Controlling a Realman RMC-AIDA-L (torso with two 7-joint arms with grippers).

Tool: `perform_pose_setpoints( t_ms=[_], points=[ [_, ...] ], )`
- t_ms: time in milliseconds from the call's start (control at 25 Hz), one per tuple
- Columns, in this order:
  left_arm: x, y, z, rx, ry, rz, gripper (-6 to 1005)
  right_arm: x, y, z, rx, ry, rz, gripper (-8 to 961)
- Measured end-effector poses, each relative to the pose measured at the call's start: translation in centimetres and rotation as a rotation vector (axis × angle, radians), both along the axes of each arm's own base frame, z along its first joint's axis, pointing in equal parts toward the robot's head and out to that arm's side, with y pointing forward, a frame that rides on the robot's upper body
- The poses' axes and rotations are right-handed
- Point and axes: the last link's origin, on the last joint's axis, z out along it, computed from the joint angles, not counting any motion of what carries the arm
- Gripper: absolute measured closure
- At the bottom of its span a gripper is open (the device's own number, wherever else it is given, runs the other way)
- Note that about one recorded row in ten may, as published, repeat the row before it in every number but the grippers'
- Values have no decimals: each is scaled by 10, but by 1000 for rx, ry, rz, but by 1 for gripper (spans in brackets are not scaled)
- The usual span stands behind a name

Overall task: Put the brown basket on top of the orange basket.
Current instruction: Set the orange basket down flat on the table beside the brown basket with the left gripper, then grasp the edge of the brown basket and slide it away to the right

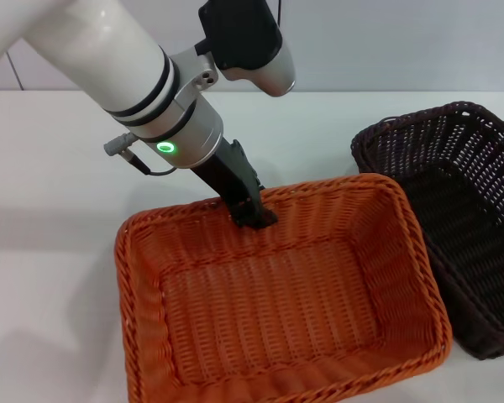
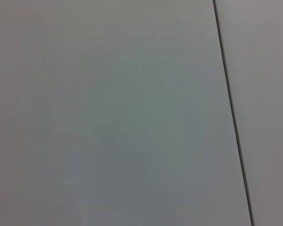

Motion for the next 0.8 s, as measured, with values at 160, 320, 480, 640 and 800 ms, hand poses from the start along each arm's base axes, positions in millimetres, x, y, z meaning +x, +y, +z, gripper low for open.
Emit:
perform_pose_setpoints(
  t_ms=[160,320,480,640,800],
  points=[
    [-1,-3,0,19,13,-15,717,-2,1,-2,-1,-1,2,366],
    [1,-5,6,59,-13,-30,655,-2,1,-2,-2,-1,3,366],
    [3,-5,14,104,-51,-48,497,-2,1,-2,-4,1,4,366],
    [5,-6,27,193,-129,-79,322,-4,2,-2,-16,-3,14,365],
    [7,-3,38,291,-225,-104,208,-9,7,1,-107,-1,65,365]
  ],
)
